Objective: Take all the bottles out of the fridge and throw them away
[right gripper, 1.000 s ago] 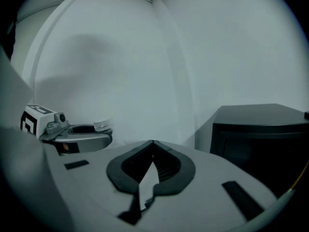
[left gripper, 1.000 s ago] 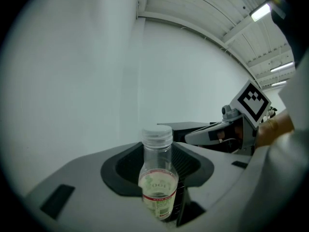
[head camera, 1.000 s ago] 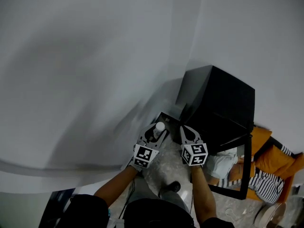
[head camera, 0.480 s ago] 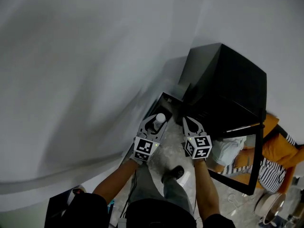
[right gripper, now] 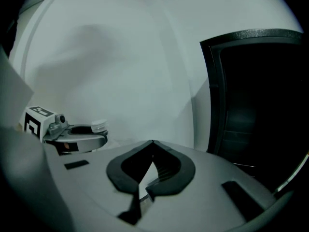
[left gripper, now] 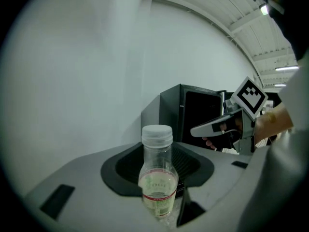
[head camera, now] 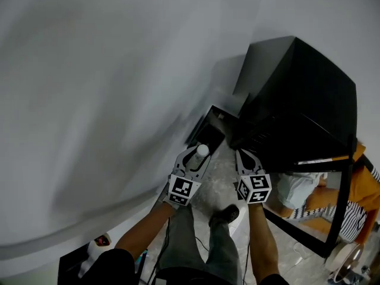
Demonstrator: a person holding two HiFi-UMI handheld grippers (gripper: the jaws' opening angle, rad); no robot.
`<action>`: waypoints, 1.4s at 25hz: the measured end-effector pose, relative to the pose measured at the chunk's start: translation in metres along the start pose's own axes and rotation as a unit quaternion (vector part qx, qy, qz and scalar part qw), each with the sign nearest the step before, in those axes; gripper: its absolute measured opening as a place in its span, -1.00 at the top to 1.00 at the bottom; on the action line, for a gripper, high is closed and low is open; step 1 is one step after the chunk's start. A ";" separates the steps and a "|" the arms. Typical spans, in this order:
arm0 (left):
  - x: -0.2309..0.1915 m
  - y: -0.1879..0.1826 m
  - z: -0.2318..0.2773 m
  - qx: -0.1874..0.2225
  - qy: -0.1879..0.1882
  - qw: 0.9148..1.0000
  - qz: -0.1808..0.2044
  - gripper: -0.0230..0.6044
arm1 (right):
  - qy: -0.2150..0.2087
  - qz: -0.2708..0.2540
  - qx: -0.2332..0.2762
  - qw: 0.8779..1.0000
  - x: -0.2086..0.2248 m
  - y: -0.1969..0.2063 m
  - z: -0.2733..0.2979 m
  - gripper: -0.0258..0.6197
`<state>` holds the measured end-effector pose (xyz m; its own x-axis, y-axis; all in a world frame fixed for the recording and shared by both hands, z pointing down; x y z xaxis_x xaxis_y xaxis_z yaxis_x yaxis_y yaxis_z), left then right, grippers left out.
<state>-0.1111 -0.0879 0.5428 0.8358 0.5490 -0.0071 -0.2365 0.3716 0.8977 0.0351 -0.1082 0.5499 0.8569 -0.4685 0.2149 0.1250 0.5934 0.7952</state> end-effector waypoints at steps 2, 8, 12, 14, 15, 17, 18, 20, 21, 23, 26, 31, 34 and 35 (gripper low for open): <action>-0.001 0.014 0.009 -0.006 0.001 1.000 0.000 0.35 | -0.002 0.003 -0.006 1.000 0.003 0.013 0.009 0.90; -0.001 0.047 0.038 -0.013 0.006 1.000 -0.005 0.35 | -0.007 -0.002 -0.015 1.000 0.013 0.040 0.032 0.90; -0.005 0.061 0.060 -0.009 0.010 1.000 -0.006 0.35 | -0.007 0.002 -0.011 1.000 0.023 0.051 0.051 0.90; -0.006 0.070 0.070 -0.009 0.012 1.000 -0.005 0.35 | -0.008 0.005 -0.011 1.000 0.027 0.056 0.061 0.90; -0.006 0.075 0.075 -0.010 0.013 1.000 -0.005 0.35 | -0.009 0.006 -0.011 1.000 0.028 0.060 0.065 0.90; -0.007 0.087 0.083 -0.016 0.014 1.000 -0.007 0.35 | -0.010 0.007 -0.014 1.000 0.030 0.068 0.073 0.90; -0.007 0.093 0.087 -0.019 0.015 1.000 -0.009 0.35 | -0.010 0.009 -0.016 1.000 0.032 0.072 0.077 0.90; -0.008 0.104 0.095 -0.025 0.017 1.000 -0.010 0.35 | -0.009 0.015 -0.018 1.000 0.036 0.081 0.085 0.90; -0.009 0.109 0.098 -0.027 0.018 0.999 -0.010 0.35 | -0.008 0.017 -0.019 1.000 0.038 0.086 0.088 0.90; -0.010 0.118 0.106 -0.031 0.020 0.999 -0.009 0.35 | -0.007 0.022 -0.022 1.000 0.041 0.095 0.095 0.90; -0.012 0.130 0.118 -0.036 0.022 0.999 -0.012 0.35 | -0.008 0.029 -0.036 0.999 0.044 0.110 0.103 0.90; -0.016 0.143 0.138 -0.046 0.025 0.999 -0.012 0.35 | -0.001 0.034 -0.040 0.999 0.058 0.126 0.118 0.90; -0.020 0.147 0.153 -0.049 0.028 0.998 -0.013 0.35 | 0.002 0.034 -0.044 0.998 0.066 0.130 0.127 0.90; -0.022 0.148 0.159 -0.050 0.029 0.998 -0.013 0.35 | 0.002 0.033 -0.045 0.998 0.067 0.130 0.129 0.90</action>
<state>-0.0860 -0.1643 0.7462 0.8127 0.5797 -0.0590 -0.2651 0.4579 0.8486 0.0443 -0.1471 0.7414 0.8671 -0.4235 0.2623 0.1125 0.6795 0.7250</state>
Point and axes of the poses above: the fingertips, and each gripper's own axes: z forward along the fingers, x to its right, y out of its underside, the point moved 3 cm from there along -z, backward along the fingers, and after that the axes turned 10 degrees about -x, right-handed, at the moved point
